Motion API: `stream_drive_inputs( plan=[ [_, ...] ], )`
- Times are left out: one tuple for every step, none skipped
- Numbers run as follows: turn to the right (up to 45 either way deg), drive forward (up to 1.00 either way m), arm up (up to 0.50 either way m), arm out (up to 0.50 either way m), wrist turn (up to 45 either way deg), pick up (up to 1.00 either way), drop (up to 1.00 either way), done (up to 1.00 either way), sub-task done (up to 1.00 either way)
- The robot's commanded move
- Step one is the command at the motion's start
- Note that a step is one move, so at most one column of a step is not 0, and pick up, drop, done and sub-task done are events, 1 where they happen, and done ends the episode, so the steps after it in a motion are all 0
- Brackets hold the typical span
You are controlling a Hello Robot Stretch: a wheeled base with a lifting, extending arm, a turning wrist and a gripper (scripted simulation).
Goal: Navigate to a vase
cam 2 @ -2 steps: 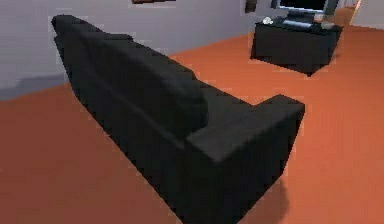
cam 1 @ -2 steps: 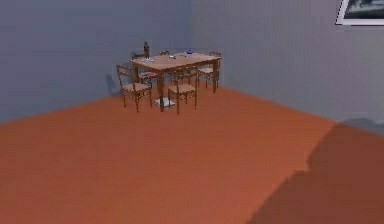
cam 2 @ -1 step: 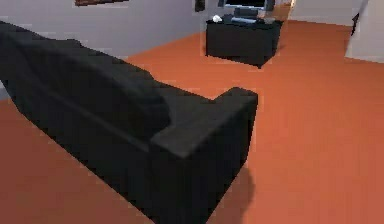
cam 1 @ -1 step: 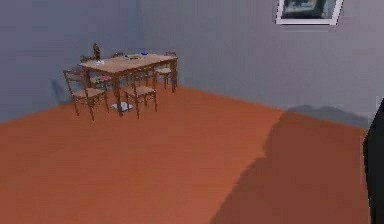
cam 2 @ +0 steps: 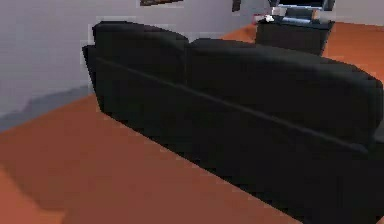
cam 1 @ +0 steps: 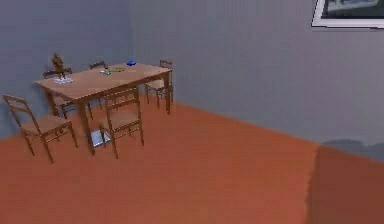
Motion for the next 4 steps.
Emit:
stream_drive_inputs(
  plan=[
    [0.0, 1.00, 0.00, 0.00, 0.0, 0.00, 0.00, 0.00, 0.00],
    [0.0, 0.90, 0.00, 0.00, 0.0, 0.00, 0.00, 0.00, 0.00],
    [-12.0, 0.00, 0.00, 0.00, 0.0, 0.00, 0.00, 0.00, 0.00],
    [0.0, 0.45, 0.00, 0.00, 0.0, 0.00, 0.00, 0.00, 0.00]
  ],
)
